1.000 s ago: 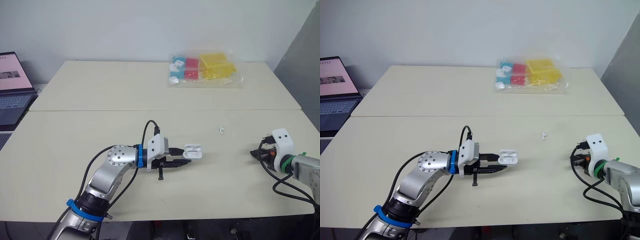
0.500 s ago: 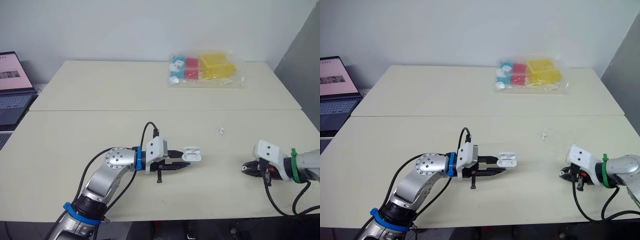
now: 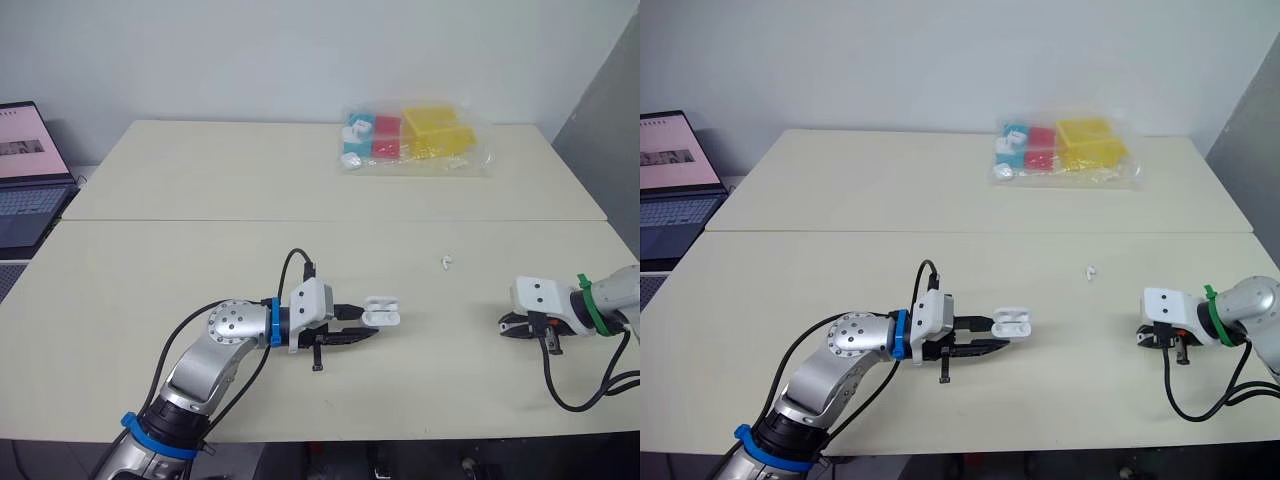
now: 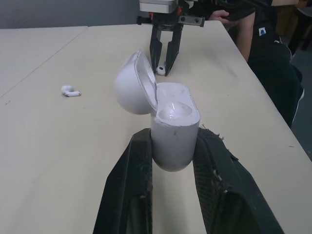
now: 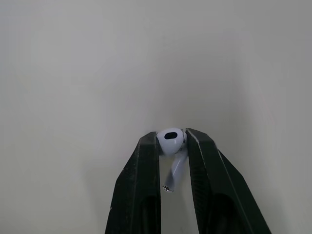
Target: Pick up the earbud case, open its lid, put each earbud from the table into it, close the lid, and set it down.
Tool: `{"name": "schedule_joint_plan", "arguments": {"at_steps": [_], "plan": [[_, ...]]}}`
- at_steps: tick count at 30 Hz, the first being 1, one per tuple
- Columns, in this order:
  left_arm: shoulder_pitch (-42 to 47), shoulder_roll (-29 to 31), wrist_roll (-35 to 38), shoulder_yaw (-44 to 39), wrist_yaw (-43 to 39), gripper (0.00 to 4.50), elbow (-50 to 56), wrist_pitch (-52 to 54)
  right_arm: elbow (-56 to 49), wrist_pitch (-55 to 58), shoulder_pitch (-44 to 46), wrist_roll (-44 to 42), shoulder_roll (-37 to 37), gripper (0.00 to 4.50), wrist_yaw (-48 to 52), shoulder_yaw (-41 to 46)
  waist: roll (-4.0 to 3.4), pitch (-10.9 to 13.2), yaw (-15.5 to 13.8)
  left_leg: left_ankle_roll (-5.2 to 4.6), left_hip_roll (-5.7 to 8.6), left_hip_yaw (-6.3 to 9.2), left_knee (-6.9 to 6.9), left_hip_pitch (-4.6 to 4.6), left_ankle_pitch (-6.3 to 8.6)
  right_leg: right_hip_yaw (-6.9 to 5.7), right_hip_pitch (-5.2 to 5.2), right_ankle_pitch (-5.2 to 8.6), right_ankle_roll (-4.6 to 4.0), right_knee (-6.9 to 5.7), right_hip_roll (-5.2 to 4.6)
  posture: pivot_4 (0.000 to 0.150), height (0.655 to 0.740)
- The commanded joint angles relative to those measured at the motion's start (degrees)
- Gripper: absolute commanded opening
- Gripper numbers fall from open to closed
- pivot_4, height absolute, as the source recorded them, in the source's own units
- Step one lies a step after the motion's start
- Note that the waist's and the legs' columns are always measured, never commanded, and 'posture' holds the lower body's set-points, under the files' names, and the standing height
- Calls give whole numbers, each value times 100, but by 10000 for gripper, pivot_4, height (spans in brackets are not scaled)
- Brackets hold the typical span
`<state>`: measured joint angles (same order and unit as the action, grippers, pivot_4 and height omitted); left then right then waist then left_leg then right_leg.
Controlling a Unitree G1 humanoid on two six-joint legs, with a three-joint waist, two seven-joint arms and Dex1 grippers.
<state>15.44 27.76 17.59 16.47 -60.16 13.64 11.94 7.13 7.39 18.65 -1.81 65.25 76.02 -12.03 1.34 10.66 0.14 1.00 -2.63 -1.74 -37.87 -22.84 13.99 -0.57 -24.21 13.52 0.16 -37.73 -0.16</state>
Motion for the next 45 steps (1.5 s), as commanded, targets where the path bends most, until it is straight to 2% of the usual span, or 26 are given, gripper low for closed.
{"name": "schedule_joint_plan", "arguments": {"at_steps": [1,3,13,17,22,25,30,37,45], "plan": [[11,10,61,-55,23,7788,241,-22,101,-71,93,181,116,4146,288,-71,0,0,-1,0,1,1,-2,1,0,0,1,0,0,-1,-1,1500,7400],[13,13,63,-56,19,7788,243,-15,132,50,135,158,66,4146,358,-57,0,0,-2,0,1,1,-3,1,0,-1,2,0,0,-2,-1,1500,7400],[43,2,59,-46,9,7788,214,-15,159,-120,270,153,-4,39089,309,96,-1,-1,-2,0,0,2,-2,2,0,1,2,0,-1,-5,0,1500,7400],[51,-46,44,-31,52,7788,197,-19,-280,224,213,-141,300,39451,521,413,-4,0,-3,0,0,0,-3,2,0,2,1,0,0,-9,-1,1500,7400],[14,-92,-6,5,121,7788,179,-65,-1217,1724,-63,-469,487,39451,340,695,-7,-2,-8,0,-3,3,-3,4,0,2,1,0,-1,-12,-1,1500,7400],[-7,-126,-20,37,157,7788,198,-60,-1557,2502,-137,-103,539,39451,-66,514,-7,-2,-6,1,-3,2,-5,6,0,3,1,0,-1,-15,-1,1500,7400],[-34,-186,-73,114,131,7788,144,-129,-1808,3800,295,-99,299,39451,-196,31,-7,-2,12,1,-1,-4,-6,10,0,3,-1,0,-1,-19,-2,1500,7400],[-8,-228,-132,137,140,7788,66,-192,-1438,4215,723,-37,73,39451,-244,-512,-7,-2,0,1,-1,1,-5,4,0,2,-2,1,-2,-16,-1,1500,7400],[-80,-225,-160,137,193,7788,89,-233,-1102,3841,840,215,61,39451,-264,-799,-7,-2,1,0,1,1,-7,4,0,1,-1,0,-1,-16,-2,1500,7400]]}}
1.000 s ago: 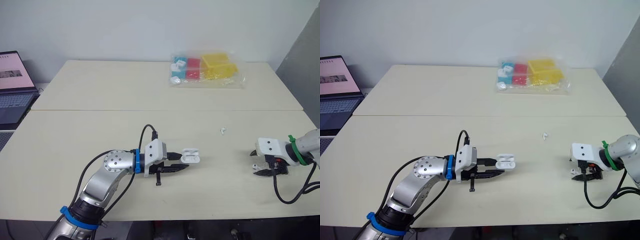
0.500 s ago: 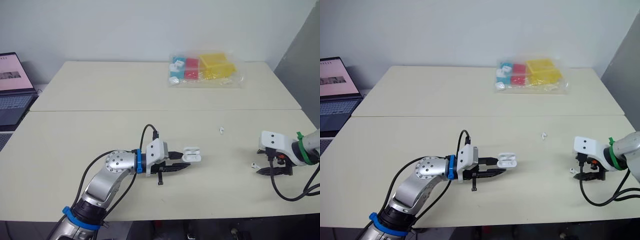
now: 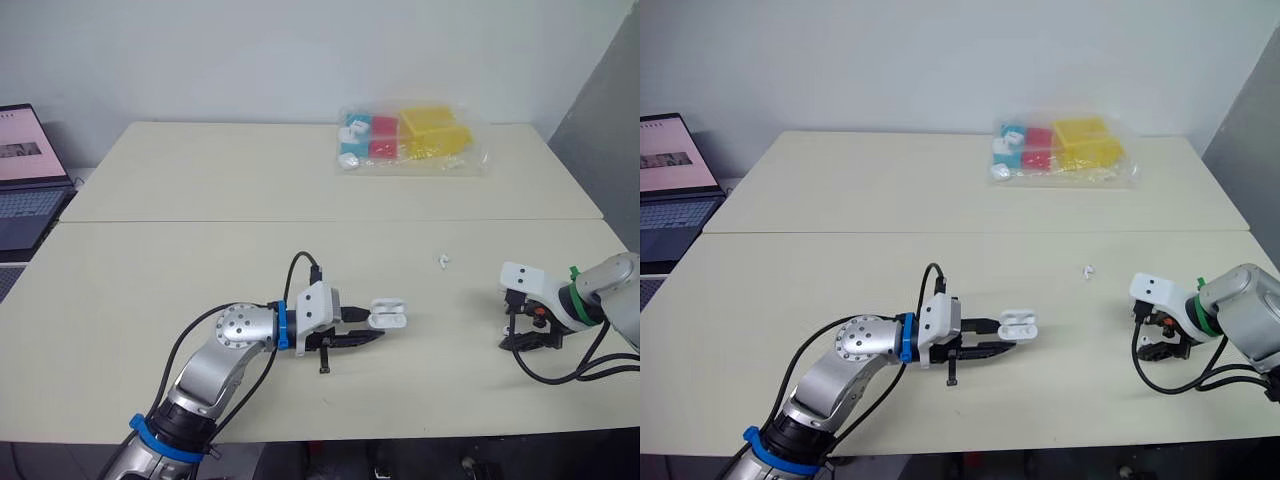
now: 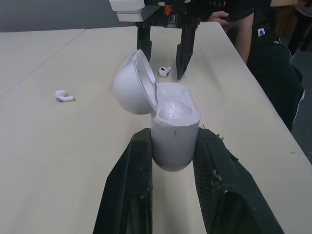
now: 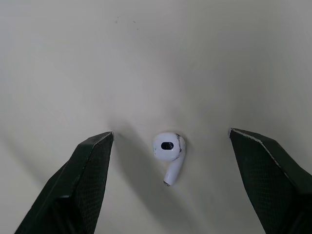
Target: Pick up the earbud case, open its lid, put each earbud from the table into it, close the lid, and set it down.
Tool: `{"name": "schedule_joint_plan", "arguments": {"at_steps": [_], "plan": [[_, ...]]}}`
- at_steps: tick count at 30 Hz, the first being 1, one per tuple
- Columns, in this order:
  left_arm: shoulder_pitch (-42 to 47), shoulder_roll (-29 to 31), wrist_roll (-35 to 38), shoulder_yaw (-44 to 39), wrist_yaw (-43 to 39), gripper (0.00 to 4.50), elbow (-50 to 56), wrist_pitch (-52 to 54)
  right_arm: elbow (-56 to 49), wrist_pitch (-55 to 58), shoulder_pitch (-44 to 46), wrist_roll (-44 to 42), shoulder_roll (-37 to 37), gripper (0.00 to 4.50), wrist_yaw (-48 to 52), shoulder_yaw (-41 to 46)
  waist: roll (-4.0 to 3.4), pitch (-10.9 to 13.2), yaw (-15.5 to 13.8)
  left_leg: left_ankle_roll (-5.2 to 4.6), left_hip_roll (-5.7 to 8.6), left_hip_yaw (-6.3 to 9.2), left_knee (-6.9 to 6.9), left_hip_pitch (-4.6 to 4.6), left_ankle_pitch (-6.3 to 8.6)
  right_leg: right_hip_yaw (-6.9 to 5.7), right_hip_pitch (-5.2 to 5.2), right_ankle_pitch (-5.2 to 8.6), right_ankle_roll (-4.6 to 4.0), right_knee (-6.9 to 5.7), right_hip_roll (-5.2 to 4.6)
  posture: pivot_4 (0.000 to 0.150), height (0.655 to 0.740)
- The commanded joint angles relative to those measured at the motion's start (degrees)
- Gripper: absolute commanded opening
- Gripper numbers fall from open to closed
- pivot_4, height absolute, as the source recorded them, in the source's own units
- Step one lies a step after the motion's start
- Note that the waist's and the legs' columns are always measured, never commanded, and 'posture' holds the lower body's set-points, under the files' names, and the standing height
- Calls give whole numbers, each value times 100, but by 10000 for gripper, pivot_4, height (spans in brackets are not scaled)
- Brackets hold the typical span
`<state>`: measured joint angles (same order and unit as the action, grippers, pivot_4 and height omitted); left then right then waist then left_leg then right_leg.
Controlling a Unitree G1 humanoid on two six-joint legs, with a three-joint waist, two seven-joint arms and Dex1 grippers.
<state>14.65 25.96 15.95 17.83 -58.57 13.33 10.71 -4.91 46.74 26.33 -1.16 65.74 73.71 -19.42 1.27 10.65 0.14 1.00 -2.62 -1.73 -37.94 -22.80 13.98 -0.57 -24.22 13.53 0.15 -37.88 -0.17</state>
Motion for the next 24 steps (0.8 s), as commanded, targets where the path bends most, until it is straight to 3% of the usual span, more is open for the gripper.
{"name": "schedule_joint_plan", "arguments": {"at_steps": [1,4,11,17,24], "plan": [[-3,-46,8,-1,39,7788,124,-101,103,-71,70,135,5,37727,-25,-57,0,0,0,0,0,0,-1,0,0,0,1,0,0,-1,0,1500,7400],[-12,-19,5,-4,34,7788,125,-110,22,-62,23,92,13,29763,51,-52,0,0,0,0,0,0,-3,1,0,0,1,0,1,-2,0,1500,7400],[31,13,9,-30,-24,7788,63,-144,-79,-398,9,310,44,4366,85,-98,0,0,0,0,-2,3,1,0,0,0,0,1,-1,-1,1,1500,7400],[86,-18,5,-56,-31,7788,-46,-169,-206,-495,49,202,77,4184,112,99,0,0,0,0,-1,1,-1,1,0,0,0,0,0,-2,1,1500,7400],[181,-161,131,-188,99,7788,-156,-56,-1051,-667,160,-899,12,4184,231,1486,-1,0,1,0,-1,-1,1,-2,0,-1,-5,0,0,-4,2,1500,7400]]}}
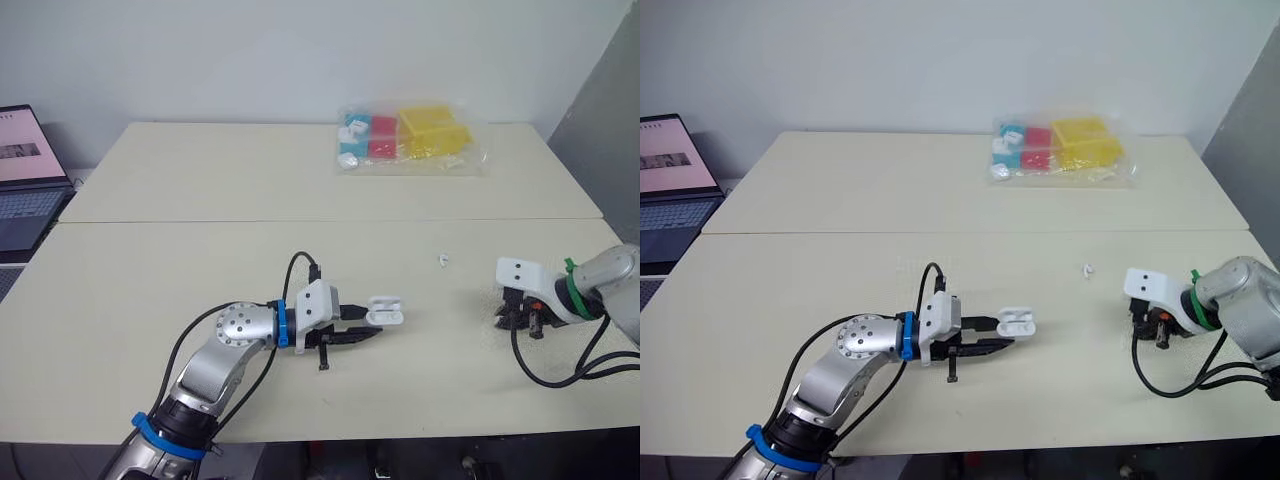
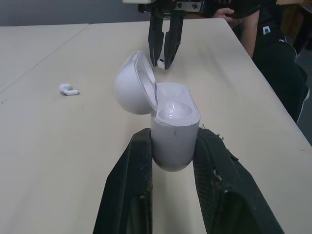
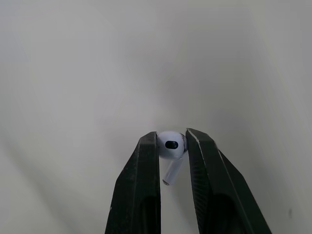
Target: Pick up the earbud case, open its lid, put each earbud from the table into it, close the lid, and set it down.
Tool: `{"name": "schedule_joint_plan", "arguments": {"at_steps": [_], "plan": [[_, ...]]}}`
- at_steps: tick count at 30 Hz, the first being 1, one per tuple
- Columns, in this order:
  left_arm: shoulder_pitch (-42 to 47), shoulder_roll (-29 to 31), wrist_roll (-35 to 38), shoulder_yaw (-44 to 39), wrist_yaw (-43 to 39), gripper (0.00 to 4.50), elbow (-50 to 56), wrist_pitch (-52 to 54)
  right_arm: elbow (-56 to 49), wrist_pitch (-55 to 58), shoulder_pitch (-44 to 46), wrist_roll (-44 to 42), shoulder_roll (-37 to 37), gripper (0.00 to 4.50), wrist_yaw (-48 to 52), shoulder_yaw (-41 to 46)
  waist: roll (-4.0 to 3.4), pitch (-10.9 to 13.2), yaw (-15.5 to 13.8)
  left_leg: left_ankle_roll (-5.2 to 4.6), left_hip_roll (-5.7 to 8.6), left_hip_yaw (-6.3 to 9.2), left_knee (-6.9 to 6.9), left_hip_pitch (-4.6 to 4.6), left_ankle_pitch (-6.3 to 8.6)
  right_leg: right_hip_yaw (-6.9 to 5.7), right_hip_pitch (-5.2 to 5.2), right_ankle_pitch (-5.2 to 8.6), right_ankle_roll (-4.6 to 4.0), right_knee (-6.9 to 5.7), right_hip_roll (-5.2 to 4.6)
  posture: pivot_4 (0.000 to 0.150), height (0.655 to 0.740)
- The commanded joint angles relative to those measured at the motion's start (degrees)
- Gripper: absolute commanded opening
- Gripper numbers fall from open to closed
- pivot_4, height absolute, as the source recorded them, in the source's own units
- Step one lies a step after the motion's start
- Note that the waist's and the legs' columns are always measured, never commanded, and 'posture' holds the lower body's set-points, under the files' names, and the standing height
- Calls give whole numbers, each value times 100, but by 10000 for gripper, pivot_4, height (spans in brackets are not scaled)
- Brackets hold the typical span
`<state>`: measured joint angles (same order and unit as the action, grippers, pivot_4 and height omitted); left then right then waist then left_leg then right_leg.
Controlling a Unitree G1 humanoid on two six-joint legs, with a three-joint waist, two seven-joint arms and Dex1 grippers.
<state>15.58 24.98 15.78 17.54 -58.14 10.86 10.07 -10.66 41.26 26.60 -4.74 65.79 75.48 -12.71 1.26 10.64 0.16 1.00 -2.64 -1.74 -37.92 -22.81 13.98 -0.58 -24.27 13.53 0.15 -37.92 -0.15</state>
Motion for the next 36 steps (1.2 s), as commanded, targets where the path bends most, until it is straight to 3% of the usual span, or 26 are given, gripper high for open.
{"name": "schedule_joint_plan", "arguments": {"at_steps": [1,3,9,16,20,27,36], "plan": [[101,-92,158,-176,91,7788,81,21,-612,72,134,-725,-40,4184,-1,990,0,0,-1,0,0,1,0,-1,0,0,0,0,0,0,0,1500,7400],[143,-189,188,-236,190,7788,54,49,-877,419,158,-1057,-190,4184,-188,1304,1,0,-4,0,0,2,-1,-1,0,0,2,0,0,1,0,1500,7400],[443,-694,251,-520,833,7788,-57,216,-2096,1307,390,-2193,-1766,4184,-1787,2623,3,0,-7,0,1,9,-5,-1,0,1,8,-2,3,-4,-1,1500,7400],[851,-1101,437,-774,1324,7788,-130,606,-2715,694,206,-2496,-3611,4184,-3435,2667,3,0,-6,0,1,9,-4,-4,-1,3,7,-2,4,-5,1,1500,7400],[957,-1093,469,-798,1302,7788,-112,715,-3033,297,-20,-2352,-4193,4184,-4033,2284,2,-1,-2,0,2,8,-1,-6,0,4,6,-3,4,-2,1,1500,7400],[1051,-1022,573,-843,1231,7788,-78,883,-2896,-1177,-815,-1573,-4497,4184,-4331,1430,3,-1,1,0,2,12,-2,-3,-1,1,9,-2,4,-3,1,1500,7400],[1062,-947,701,-902,1223,7788,15,1063,-2314,-2005,-977,-1320,-4574,4184,-4440,1266,3,-1,5,0,0,11,-2,0,-1,2,9,-2,3,-5,4,1500,7400]]}}
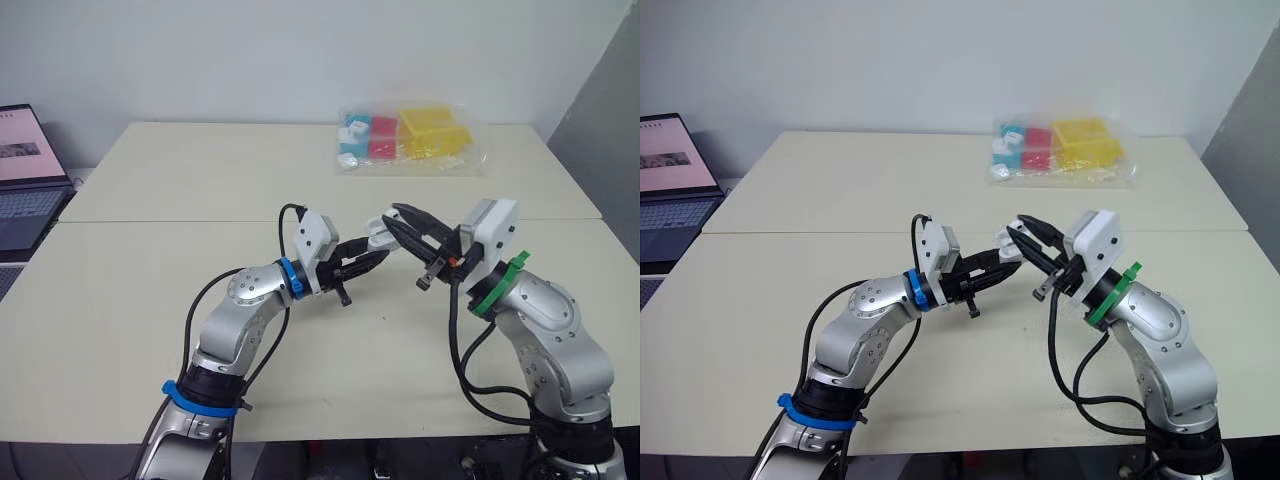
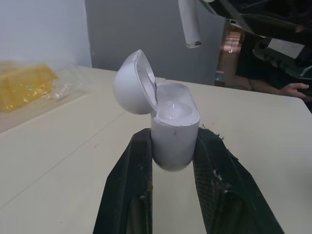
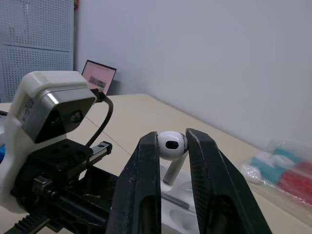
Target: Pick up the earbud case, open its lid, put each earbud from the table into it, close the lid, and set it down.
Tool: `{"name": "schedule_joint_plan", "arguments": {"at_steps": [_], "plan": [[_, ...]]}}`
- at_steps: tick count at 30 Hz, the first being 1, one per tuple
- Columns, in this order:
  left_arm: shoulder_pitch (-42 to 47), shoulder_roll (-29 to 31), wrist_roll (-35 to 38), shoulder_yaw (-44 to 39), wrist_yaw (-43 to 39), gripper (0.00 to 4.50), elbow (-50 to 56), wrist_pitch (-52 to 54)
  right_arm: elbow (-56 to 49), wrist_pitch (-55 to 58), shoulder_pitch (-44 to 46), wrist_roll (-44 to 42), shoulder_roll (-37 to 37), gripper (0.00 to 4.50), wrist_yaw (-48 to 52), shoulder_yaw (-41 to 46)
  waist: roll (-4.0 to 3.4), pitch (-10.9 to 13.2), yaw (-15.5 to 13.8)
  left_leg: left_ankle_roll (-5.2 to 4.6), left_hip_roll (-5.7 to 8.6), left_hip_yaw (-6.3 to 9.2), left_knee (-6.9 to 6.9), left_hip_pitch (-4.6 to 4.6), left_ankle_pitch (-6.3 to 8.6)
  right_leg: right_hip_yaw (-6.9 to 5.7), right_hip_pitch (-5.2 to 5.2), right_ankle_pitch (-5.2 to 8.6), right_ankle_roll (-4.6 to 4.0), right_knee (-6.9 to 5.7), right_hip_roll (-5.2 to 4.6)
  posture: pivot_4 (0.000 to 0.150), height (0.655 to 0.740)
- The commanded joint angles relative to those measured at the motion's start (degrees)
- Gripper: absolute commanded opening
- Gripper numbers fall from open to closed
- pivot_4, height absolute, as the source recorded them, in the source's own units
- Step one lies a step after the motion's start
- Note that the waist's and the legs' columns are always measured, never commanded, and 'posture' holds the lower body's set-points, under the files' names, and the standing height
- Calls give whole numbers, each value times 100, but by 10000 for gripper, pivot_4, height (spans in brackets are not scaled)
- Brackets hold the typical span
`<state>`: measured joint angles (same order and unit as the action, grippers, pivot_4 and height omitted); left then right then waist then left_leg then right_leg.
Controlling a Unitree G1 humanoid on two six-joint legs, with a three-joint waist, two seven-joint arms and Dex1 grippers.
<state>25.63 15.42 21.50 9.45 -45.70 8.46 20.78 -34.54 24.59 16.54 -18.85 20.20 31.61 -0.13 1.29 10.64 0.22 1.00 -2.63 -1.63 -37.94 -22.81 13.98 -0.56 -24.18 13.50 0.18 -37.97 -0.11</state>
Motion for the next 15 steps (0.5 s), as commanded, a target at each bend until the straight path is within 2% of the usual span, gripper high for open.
{"name": "schedule_joint_plan", "arguments": {"at_steps": [1,15], "plan": [[50,21,131,-85,-20,7788,269,-8,147,-414,19,111,-14,4184,-45,-10,0,0,0,0,0,0,0,0,0,0,0,0,0,0,0,1500,7400],[41,54,196,-85,16,7788,302,2,476,-746,-274,140,80,4184,84,-119,0,0,-3,0,0,-1,0,-1,0,1,0,0,0,1,0,1500,7400]]}}
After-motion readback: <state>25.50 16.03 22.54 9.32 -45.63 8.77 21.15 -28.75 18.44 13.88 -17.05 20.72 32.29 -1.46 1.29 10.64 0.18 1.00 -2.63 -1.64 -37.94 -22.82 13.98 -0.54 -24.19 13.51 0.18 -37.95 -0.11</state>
